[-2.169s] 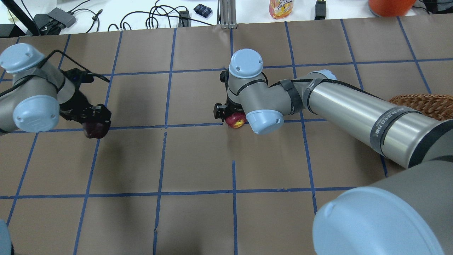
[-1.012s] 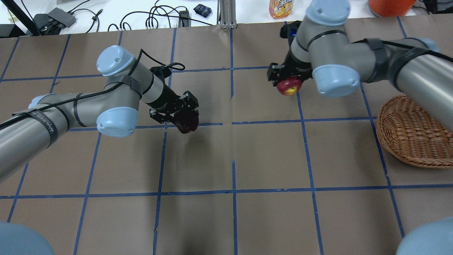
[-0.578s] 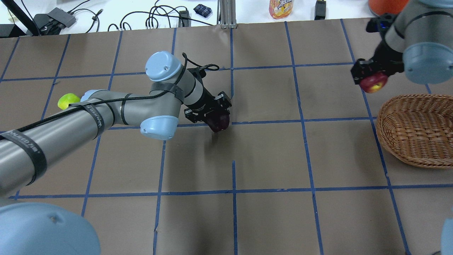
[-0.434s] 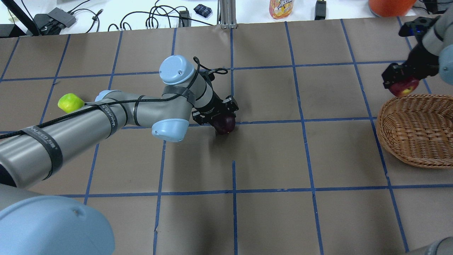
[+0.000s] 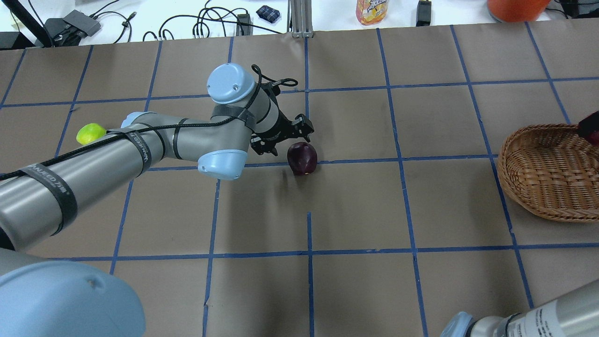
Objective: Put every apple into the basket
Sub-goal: 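Release the red apple into the basket while the left gripper moves to the green apple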
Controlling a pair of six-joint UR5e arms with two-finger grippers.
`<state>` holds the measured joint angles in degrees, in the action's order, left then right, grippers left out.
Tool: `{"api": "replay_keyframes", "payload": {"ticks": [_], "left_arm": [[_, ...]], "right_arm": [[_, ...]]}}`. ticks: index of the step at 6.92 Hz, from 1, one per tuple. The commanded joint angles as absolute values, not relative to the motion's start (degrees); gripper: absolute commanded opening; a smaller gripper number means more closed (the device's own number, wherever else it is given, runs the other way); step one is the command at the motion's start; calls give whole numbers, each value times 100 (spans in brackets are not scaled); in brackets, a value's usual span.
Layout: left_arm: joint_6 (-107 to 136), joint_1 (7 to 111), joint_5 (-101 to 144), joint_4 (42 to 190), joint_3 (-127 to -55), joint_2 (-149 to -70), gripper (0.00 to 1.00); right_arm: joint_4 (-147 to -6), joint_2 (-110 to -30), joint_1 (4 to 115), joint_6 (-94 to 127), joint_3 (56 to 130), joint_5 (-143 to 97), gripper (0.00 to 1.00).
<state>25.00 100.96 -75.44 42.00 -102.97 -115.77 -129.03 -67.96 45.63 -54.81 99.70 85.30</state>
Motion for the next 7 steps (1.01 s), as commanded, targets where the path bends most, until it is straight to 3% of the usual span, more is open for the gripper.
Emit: {"api": "replay_keyframes", "payload": {"ticks": [1,3,5,7], "left_arm": [[825,9102,-7637,5574,-10143,-10832,100],[-1710,7575,-8599,6423,-9889,-10495,100],[-4011,6263,-8640,6425,-9451,-10914,100],[-4727,6161,-9303,6381,-8504,-11738,100]], "right_arm": [[-12991,-6512,4149,-5880,10063,8218,97],[-12955,-6609,4148,-5941,10125,8227,100],[-11601,-7448,4262,-5636,10116,8218,100],[-11049,-8022,5643,-3844,10108,8410,100]]}}
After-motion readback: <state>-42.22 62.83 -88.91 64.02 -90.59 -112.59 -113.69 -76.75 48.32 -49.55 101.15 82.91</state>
